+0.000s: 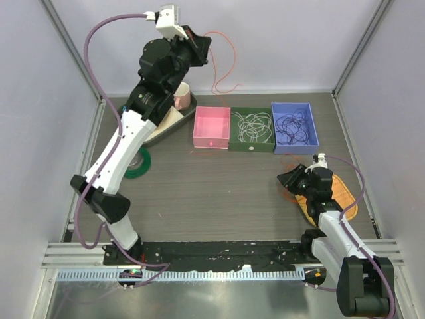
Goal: Untangle the cables
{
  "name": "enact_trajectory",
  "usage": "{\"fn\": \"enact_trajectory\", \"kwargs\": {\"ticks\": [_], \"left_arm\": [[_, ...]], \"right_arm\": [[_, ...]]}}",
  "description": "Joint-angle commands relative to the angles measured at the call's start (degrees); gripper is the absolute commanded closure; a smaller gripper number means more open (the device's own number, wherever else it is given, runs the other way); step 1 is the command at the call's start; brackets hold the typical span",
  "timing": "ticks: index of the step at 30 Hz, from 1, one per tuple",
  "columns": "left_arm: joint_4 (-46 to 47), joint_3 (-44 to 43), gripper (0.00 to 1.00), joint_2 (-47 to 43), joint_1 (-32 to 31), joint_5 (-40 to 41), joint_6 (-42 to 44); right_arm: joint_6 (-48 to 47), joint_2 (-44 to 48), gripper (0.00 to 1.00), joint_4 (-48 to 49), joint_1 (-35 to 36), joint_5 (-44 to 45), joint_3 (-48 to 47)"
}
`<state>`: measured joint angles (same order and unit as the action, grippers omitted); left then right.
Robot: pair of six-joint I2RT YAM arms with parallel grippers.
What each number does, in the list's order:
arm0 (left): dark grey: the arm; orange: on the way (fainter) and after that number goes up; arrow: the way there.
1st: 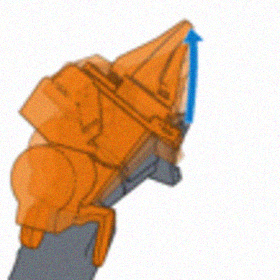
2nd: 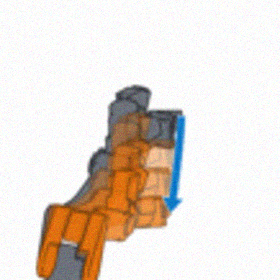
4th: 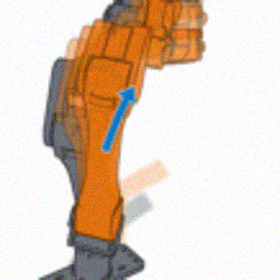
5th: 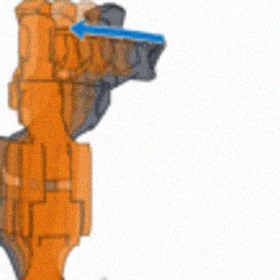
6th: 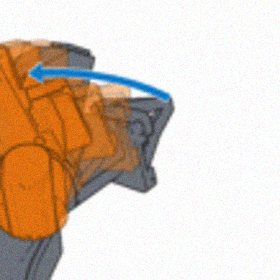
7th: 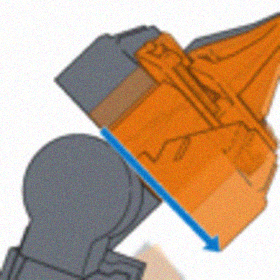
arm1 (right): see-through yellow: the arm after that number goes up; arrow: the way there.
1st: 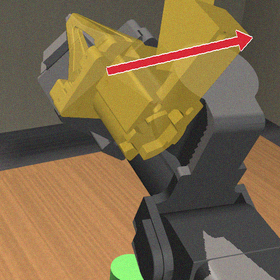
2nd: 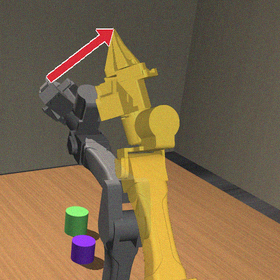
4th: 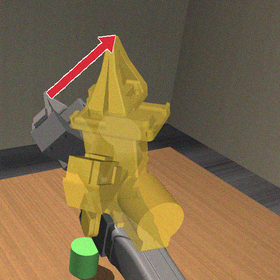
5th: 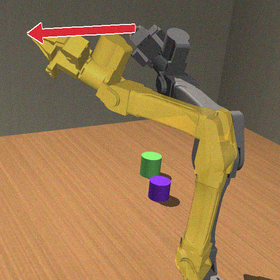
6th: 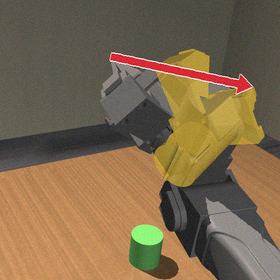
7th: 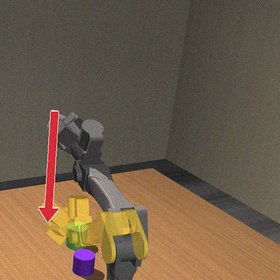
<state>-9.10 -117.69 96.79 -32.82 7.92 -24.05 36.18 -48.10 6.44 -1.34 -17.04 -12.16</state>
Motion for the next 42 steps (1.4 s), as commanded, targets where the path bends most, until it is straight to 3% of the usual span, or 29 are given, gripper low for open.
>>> {"fn": "enact_trajectory", "kwargs": {"ticks": [1,11,18,24,35,42], "left_arm": [[2.51,-7.46,1.00,3.57,0.21,0.69,3.13],[1.89,-15.90,1.00,8.41,0.12,8.77,7.53],[5.85,-13.89,1.00,8.76,0.21,9.74,8.85],[10.23,-7.21,1.00,9.11,0.47,12.38,11.40],[10.07,-4.48,1.00,11.84,3.46,14.14,11.66],[2.00,-16.33,1.00,16.93,4.87,11.16,9.46]], "right_arm": [[0.12,0.46,0.71,2.26,-0.06,0.69,0.56],[0.03,-1.03,0.71,3.49,-0.06,0.87,0.74],[-0.32,-1.83,0.71,3.58,-0.06,1.13,0.65],[-0.50,-0.77,0.71,2.88,-0.06,1.39,0.65],[-0.59,-1.91,0.71,3.14,-0.06,1.83,0.56],[-0.68,-2.88,0.71,3.76,-0.06,2.10,0.65]]}}
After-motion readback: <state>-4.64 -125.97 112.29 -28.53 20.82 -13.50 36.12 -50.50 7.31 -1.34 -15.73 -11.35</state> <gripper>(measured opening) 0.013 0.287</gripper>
